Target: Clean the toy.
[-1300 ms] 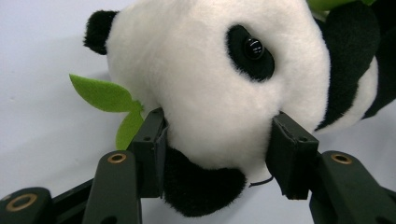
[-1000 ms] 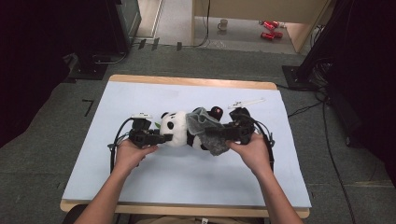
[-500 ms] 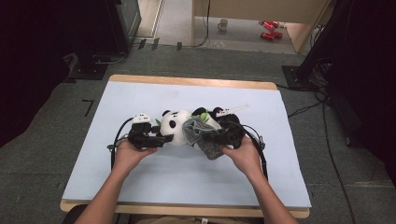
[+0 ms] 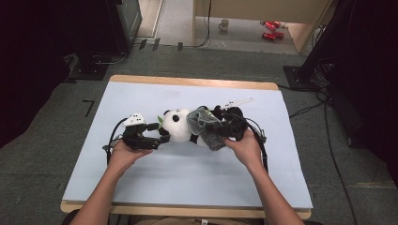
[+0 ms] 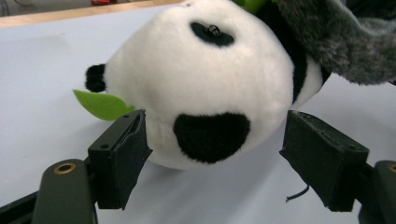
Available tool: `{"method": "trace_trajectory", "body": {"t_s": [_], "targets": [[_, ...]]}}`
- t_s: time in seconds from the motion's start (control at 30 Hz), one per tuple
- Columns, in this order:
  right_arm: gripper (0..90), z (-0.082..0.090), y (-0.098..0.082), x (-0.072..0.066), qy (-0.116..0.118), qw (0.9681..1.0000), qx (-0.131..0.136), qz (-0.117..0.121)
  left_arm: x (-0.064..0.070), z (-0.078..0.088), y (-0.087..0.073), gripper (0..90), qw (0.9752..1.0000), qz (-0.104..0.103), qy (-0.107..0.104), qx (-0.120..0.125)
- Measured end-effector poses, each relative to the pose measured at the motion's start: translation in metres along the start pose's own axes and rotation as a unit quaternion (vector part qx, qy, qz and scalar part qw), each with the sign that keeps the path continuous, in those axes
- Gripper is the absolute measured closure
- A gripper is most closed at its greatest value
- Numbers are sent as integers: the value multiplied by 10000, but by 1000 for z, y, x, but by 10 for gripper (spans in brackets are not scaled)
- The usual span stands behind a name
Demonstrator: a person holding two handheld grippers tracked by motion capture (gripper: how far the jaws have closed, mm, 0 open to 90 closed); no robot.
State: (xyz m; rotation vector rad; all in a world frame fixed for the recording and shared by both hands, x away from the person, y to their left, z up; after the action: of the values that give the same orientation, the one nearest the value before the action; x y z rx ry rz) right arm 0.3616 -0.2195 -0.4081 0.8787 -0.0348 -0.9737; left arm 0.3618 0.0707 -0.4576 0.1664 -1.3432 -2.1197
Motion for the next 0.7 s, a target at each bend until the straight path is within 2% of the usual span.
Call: {"method": "trace_trajectory", "body": {"t_s": [0.17,0.37,0.43,0.5,0.57,0.7], "targets": [[771,-3,12,7,29,10000,19,-26,-4,-11,7,201,9999,-106,7,-36],[768,-7,26,12,-21,9999,111,-92,-14,-29,14,186,9993,-249,290,-5],[768,-8,27,13,8,9998,142,-143,-14,-35,13,153,9987,-362,349,50],[766,-8,27,13,-16,9998,163,-144,-13,-41,12,148,9976,-484,492,106],[764,-8,27,13,-50,9997,181,-140,-12,-44,13,177,9968,-520,585,165],[764,-7,28,16,-60,9994,246,-244,-11,-47,15,302,9966,-377,689,231]]}}
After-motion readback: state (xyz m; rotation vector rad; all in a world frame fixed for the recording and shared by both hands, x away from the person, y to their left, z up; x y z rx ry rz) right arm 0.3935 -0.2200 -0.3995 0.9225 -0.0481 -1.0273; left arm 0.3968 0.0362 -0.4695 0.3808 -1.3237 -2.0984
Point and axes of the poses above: each handheld gripper's, and its own axes: z roughly backward along the jaws, y roughly out of its top, x roughly to its right, the point moved 3 cm from there along -z, roughly forward along the jaws, and after that the axes turned 3 degrees about -z, right-handed, at the moved point
